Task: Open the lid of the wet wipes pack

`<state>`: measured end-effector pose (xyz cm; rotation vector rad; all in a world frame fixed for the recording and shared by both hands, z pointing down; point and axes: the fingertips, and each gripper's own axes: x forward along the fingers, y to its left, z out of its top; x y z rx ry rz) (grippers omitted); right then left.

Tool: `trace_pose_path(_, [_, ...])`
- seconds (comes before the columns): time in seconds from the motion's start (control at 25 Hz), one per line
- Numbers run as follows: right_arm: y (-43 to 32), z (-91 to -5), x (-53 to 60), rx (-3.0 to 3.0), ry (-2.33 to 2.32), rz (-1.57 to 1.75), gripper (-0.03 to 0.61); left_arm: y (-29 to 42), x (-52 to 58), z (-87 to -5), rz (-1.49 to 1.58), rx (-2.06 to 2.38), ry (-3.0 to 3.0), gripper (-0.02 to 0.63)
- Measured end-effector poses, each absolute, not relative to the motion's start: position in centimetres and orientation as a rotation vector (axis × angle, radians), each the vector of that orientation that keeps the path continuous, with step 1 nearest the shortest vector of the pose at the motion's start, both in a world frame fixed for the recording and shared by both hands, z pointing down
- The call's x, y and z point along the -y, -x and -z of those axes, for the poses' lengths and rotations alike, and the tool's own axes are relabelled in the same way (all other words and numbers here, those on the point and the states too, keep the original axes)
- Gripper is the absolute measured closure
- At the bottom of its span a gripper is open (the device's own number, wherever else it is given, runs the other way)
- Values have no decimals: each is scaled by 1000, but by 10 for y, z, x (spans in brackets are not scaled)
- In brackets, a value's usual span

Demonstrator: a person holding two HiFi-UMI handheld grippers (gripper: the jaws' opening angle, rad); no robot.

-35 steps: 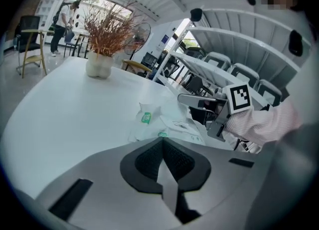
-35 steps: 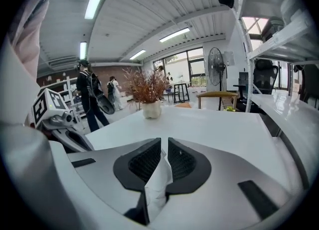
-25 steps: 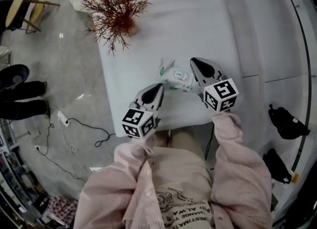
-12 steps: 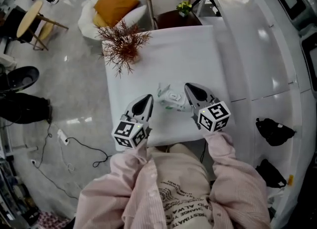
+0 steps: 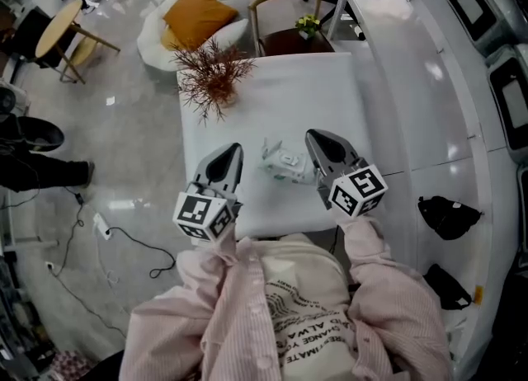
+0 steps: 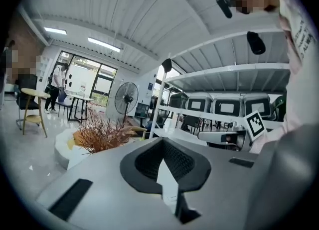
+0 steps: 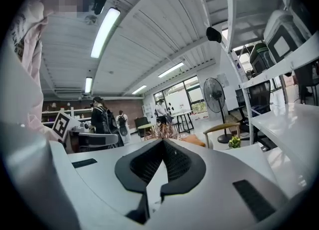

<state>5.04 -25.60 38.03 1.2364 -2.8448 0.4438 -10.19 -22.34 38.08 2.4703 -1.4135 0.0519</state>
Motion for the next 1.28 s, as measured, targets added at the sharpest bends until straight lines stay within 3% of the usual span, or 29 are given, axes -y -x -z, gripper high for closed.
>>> trace_pose_path(0.52, [-56, -337, 251, 2921, -1278, -316, 578, 133, 217, -338, 39, 1584, -2466, 615])
trace_pose_path(1.28, [-73, -334, 255, 2861, -1406, -259, 578, 148, 213, -338, 34, 1665, -2426, 615])
